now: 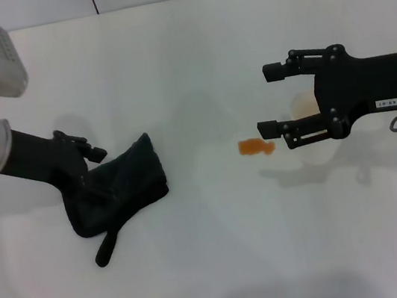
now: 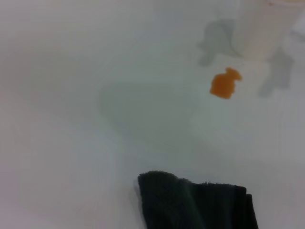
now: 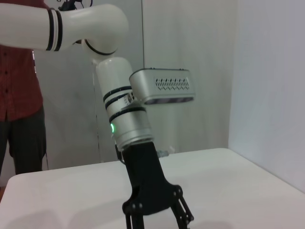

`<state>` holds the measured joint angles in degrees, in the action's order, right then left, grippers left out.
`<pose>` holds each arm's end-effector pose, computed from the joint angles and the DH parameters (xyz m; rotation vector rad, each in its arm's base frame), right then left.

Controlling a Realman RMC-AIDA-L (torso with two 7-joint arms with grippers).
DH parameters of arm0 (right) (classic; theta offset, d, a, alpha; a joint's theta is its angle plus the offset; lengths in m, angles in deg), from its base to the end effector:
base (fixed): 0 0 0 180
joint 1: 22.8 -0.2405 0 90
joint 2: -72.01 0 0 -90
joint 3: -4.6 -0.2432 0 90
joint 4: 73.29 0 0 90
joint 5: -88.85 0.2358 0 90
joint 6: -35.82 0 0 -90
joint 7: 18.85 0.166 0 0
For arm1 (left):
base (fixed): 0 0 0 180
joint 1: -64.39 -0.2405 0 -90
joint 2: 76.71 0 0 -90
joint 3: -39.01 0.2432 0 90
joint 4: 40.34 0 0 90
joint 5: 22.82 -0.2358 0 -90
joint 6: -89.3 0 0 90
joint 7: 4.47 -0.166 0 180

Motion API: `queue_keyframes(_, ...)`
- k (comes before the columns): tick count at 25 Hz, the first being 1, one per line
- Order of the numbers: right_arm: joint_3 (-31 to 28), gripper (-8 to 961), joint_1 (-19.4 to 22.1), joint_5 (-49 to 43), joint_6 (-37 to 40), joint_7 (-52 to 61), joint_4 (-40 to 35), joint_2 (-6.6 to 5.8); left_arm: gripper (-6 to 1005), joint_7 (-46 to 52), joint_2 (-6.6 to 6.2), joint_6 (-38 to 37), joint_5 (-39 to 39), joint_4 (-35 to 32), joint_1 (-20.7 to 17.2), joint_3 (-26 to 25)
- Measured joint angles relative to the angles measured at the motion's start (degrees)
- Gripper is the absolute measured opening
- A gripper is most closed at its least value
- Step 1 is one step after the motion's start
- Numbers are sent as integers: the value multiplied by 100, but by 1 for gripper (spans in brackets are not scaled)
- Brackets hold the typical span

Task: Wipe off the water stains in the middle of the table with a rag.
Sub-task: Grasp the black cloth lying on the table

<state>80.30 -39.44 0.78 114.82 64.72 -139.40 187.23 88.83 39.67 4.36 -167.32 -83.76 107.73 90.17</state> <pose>0.1808 0.3456 0.0052 -2.7549 0.1692 0.7027 -0.2471 0.3956 -0.0147 -2.9605 -0.4532 0.2534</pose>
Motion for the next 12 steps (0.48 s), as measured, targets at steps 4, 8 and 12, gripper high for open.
queue_keyframes(4,-1,858,-1,14,7,-5,3,0,742,-29,53,189,-15,144,15,64)
queue_keyframes(8,-3,858,1,41,12,-7,22,0,741,-66,121,303,-18,158,-6,77)
queue_keyframes(12,-3,858,8,48,12,-8,33,0,740,-41,142,381,-24,159,-21,139)
